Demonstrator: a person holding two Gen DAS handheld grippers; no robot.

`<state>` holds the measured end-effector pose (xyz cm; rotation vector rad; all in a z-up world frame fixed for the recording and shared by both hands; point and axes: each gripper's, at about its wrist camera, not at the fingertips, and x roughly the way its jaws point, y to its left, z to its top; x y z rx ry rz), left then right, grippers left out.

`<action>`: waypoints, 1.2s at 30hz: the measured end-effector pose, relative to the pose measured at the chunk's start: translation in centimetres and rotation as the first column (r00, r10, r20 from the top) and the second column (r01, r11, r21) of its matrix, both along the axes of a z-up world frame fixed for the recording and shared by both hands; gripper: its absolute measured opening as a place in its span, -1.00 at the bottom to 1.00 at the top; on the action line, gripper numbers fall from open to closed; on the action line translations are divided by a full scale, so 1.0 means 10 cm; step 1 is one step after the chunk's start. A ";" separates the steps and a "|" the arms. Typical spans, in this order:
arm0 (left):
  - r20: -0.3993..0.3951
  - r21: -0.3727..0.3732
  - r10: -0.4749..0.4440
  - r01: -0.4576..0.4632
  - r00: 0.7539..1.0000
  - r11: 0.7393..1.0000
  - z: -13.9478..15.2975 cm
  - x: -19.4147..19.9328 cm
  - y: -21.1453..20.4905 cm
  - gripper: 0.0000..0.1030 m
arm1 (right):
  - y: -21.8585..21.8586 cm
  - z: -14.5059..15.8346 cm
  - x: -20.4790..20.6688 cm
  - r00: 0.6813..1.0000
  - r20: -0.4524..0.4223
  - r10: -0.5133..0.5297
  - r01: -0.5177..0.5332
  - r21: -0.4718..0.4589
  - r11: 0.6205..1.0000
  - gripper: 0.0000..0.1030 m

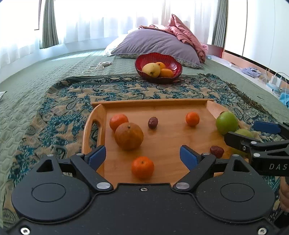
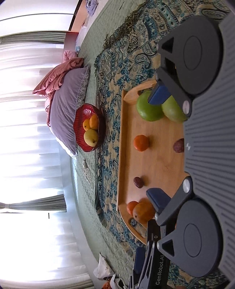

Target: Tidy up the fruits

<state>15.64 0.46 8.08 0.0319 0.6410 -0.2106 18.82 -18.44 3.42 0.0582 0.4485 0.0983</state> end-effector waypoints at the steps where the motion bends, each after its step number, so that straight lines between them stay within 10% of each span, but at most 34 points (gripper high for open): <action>1: 0.001 -0.003 0.001 -0.001 1.000 1.000 -0.01 -0.03 0.01 0.71 | 0.01 -0.02 -0.03 1.000 0.003 -0.002 0.002 -0.002 1.000 1.00; 36: -0.047 0.049 0.114 -0.112 0.992 0.993 -0.74 -0.31 0.10 0.87 | 0.14 -0.81 -0.31 0.994 -0.099 -0.057 0.056 -0.005 0.998 1.00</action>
